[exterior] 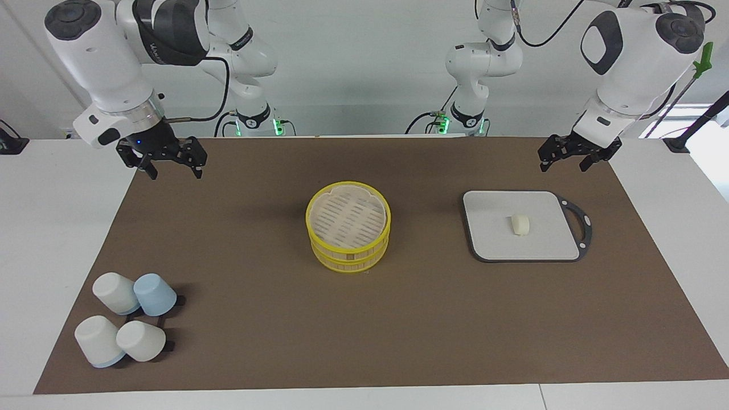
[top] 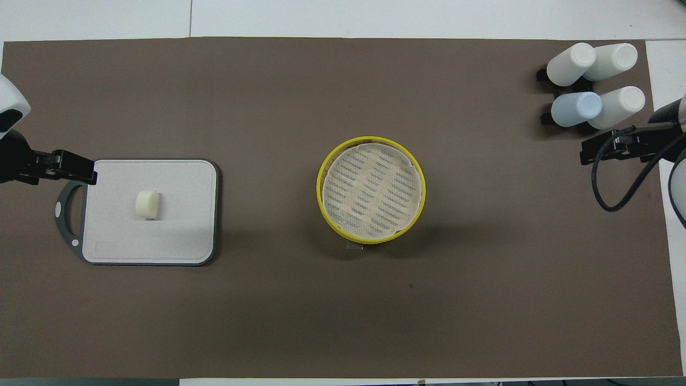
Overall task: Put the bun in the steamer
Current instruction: 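Move the left gripper toward the white bun on the cutting board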
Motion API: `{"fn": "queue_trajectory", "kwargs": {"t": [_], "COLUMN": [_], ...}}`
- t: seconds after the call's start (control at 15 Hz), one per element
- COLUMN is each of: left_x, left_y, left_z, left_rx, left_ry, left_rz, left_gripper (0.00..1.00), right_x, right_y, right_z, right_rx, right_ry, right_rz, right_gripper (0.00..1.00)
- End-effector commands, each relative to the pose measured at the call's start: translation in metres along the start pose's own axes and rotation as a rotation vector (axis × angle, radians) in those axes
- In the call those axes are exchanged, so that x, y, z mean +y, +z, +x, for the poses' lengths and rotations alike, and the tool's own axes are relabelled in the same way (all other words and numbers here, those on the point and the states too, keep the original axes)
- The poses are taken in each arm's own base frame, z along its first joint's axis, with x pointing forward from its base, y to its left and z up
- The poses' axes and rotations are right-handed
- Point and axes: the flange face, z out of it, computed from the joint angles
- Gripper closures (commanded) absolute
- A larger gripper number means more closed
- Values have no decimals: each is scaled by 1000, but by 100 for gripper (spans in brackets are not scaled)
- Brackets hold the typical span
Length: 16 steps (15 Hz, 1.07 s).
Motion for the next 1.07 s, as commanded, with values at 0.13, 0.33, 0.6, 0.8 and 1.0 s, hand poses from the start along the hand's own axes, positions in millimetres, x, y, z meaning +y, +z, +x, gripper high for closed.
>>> {"fn": "queue_trajectory", "kwargs": {"t": [0.13,0.33,0.6,0.8,1.0], "left_x": [-2,0,-5,-11,-11], "left_y": [0,16,67,130,181], "left_z": [2,-4,-10,-13,-9], "left_rx": [6,12,73,78,72], "left_ry": [-6,-11,-22,-21,-22], "left_rz": [-9,-9,-8,-7,-5], "left_gripper": [0,0,0,0,0], "right_x": [2,0,-2,-6,-49], "right_y": [-1,-1,0,-1,12], "right_z": [-8,-8,-9,-8,1], "right_rx": [-12,-14,-14,-8,-14], "right_ry": [-19,-9,7,3,0], "right_rz": [5,24,40,40,40], "right_gripper": [0,0,0,0,0]}}
